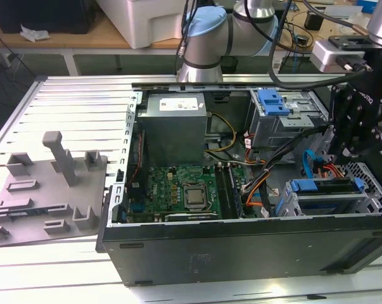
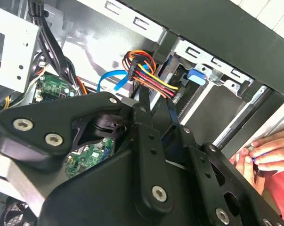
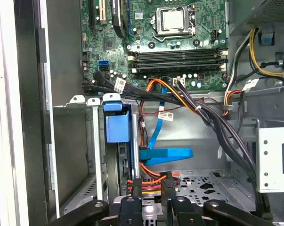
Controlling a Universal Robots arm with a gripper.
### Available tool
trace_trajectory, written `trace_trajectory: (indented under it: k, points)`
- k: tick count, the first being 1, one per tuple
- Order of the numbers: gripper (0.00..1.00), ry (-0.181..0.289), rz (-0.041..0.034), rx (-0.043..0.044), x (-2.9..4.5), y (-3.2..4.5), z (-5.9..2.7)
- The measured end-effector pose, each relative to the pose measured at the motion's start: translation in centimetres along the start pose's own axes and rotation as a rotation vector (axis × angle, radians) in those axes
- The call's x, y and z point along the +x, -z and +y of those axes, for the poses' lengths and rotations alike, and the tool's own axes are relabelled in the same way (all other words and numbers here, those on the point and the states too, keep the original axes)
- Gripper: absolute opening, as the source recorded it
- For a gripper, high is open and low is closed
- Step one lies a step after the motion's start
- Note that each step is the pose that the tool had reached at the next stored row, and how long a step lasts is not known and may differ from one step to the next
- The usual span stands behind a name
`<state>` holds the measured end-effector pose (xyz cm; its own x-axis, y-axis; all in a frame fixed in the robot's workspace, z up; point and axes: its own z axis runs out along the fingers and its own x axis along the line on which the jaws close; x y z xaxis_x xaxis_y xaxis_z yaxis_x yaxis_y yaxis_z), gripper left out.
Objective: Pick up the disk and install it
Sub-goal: 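Insert the first disk wire, then insert the second disk wire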
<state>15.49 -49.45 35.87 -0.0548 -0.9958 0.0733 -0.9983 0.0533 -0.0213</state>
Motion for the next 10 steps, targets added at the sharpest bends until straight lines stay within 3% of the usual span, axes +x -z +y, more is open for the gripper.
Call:
trace_trajectory:
  k: [10]
  points:
    - [0.30, 0.000, 0.0009, 0.0005, -0.01, 0.00, 0.02]
